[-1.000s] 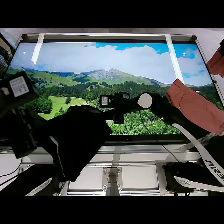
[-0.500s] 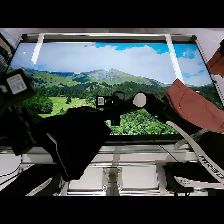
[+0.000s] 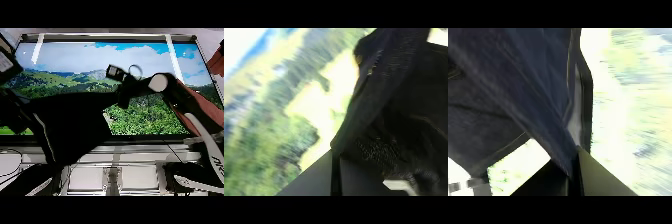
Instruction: Fold the clothes and pants, and hang the long-sleeved shirts on hangers.
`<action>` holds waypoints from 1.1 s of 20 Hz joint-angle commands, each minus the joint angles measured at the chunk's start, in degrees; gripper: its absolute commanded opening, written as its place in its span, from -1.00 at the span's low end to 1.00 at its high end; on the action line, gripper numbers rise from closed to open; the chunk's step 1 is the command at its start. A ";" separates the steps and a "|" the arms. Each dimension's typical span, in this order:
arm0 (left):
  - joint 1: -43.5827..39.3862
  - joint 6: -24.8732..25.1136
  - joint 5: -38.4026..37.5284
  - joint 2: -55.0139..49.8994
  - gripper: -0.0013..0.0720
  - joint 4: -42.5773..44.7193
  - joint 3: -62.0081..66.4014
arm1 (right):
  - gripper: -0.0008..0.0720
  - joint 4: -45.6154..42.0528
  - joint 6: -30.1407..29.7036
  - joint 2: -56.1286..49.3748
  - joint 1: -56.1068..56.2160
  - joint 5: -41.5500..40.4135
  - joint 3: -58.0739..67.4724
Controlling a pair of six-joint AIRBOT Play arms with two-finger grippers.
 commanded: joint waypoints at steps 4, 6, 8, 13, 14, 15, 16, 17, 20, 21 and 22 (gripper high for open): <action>0.07 -7.80 5.60 -4.33 -0.94 5.79 0.04 | -0.92 -4.39 12.90 8.59 -2.97 25.20 17.92; 0.07 -12.48 4.07 -6.36 -0.94 6.49 0.04 | -0.92 -4.52 18.01 8.81 -2.97 34.42 23.28; 0.07 -16.13 1.49 -7.87 -0.94 4.72 0.04 | -0.92 -4.17 22.51 8.81 -2.97 41.77 27.67; 2.47 -19.76 -7.23 -10.54 -0.94 -4.42 0.11 | -0.92 -1.70 33.16 8.41 -2.97 45.48 30.93; 4.17 -19.28 -7.19 -11.21 -0.94 -4.74 0.11 | -0.92 -1.49 33.14 7.63 -2.97 45.48 30.93; 6.10 -19.10 -6.82 -11.85 -0.94 -4.70 0.11 | -0.92 -1.73 33.14 6.69 -2.99 45.48 30.93; 8.59 -18.27 -5.66 -12.68 -0.94 -4.68 0.11 | -0.92 -2.23 32.94 5.35 -2.99 45.46 30.93; 11.10 -17.68 -3.72 -13.64 -0.94 -4.66 0.11 | -0.92 -3.58 32.89 3.80 -2.99 45.33 30.93; 17.46 -14.95 6.60 -17.27 -0.94 -4.68 0.07 | -0.92 -14.78 32.94 -2.23 -2.99 39.21 30.93; 18.38 -14.67 10.56 -18.60 -0.94 -4.68 -0.04 | -0.92 -18.49 32.98 -4.17 -2.99 36.09 30.93; 18.69 -14.32 14.19 -19.87 -0.94 -4.57 -0.39 | -0.92 -21.40 33.53 -6.27 -2.99 32.61 30.91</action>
